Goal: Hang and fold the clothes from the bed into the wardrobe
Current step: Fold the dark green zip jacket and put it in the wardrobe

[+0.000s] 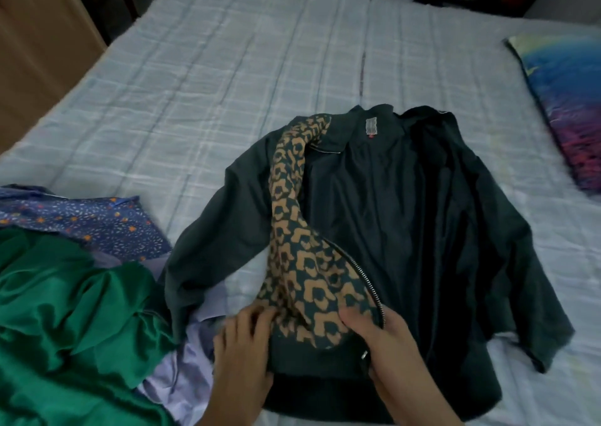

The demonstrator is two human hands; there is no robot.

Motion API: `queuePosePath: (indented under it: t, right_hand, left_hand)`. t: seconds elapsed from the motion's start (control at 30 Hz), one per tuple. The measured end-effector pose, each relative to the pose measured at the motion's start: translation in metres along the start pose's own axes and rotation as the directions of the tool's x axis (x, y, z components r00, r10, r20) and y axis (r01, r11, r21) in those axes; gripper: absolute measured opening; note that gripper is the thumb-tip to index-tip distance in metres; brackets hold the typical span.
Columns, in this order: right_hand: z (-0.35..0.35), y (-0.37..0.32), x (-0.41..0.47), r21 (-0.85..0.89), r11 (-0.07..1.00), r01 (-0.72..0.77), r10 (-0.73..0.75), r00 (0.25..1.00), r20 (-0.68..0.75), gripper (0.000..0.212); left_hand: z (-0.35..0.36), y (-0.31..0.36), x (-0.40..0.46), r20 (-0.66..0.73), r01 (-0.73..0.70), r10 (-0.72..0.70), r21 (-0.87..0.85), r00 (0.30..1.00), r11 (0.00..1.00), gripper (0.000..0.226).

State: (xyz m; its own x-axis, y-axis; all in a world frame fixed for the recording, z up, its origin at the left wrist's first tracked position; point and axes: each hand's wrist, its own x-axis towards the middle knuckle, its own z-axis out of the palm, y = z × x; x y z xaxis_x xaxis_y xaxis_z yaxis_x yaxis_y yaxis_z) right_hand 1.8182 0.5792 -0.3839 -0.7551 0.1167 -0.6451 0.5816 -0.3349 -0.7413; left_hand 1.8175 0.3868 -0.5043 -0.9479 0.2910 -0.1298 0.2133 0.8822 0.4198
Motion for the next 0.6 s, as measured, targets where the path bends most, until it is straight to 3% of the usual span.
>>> queuePosePath:
  t: [0.07, 0.13, 0.2, 0.27, 0.33, 0.43, 0.47, 0.53, 0.6]
  right_hand:
    - [-0.018, 0.007, -0.002, -0.275, 0.941, 0.196, -0.266, 0.933, -0.244, 0.018]
    - [-0.042, 0.023, -0.005, -0.448, 0.855, 0.261, -0.444, 0.815, -0.372, 0.022]
    - [-0.064, 0.046, -0.006, -0.558, 0.828, 0.057, -0.359, 0.819, -0.449, 0.017]
    - [-0.080, 0.069, -0.003, -0.559, 0.792, -0.245, -0.067, 0.875, -0.479, 0.021]
    - [-0.089, 0.075, -0.002, -0.554, 0.750, -0.362, 0.105, 0.892, -0.441, 0.019]
    - [-0.094, 0.059, 0.008, -0.695, 0.606, -0.386, 0.164, 0.916, -0.366, 0.031]
    - [-0.093, 0.051, 0.011, -0.765, 0.516, -0.385, 0.190, 0.922, -0.336, 0.037]
    - [-0.088, 0.034, 0.019, -0.850, 0.400, -0.343, 0.147, 0.939, -0.310, 0.041]
    - [-0.082, 0.019, 0.030, -0.855, 0.481, -0.195, -0.036, 0.970, -0.242, 0.031]
  left_hand:
    - [0.004, 0.003, 0.002, 0.073, -0.160, 0.155, 0.066, 0.985, 0.985, 0.099]
    - [0.010, 0.016, -0.003, 0.144, -0.270, 0.250, 0.134, 0.957, 0.954, 0.066]
    - [0.017, 0.030, -0.014, 0.196, -0.279, 0.236, 0.234, 0.952, 0.931, 0.038]
    - [0.030, 0.032, -0.021, 0.385, -0.321, 0.197, 0.290, 0.902, 0.902, 0.040]
    - [0.016, 0.032, -0.012, 0.700, -0.320, 0.079, 0.221, 0.710, 0.921, 0.043]
    - [-0.004, 0.032, 0.038, 0.644, -0.092, 0.107, -0.057, 0.758, 0.994, 0.033]
    - [-0.016, 0.032, 0.055, 0.610, -0.133, 0.164, -0.096, 0.775, 0.986, 0.034]
    - [-0.034, 0.033, 0.082, 0.262, -0.270, 0.280, -0.073, 0.923, 0.960, 0.040]
    - [-0.034, 0.028, 0.113, 0.016, -0.339, 0.340, -0.024, 0.940, 0.940, 0.038]
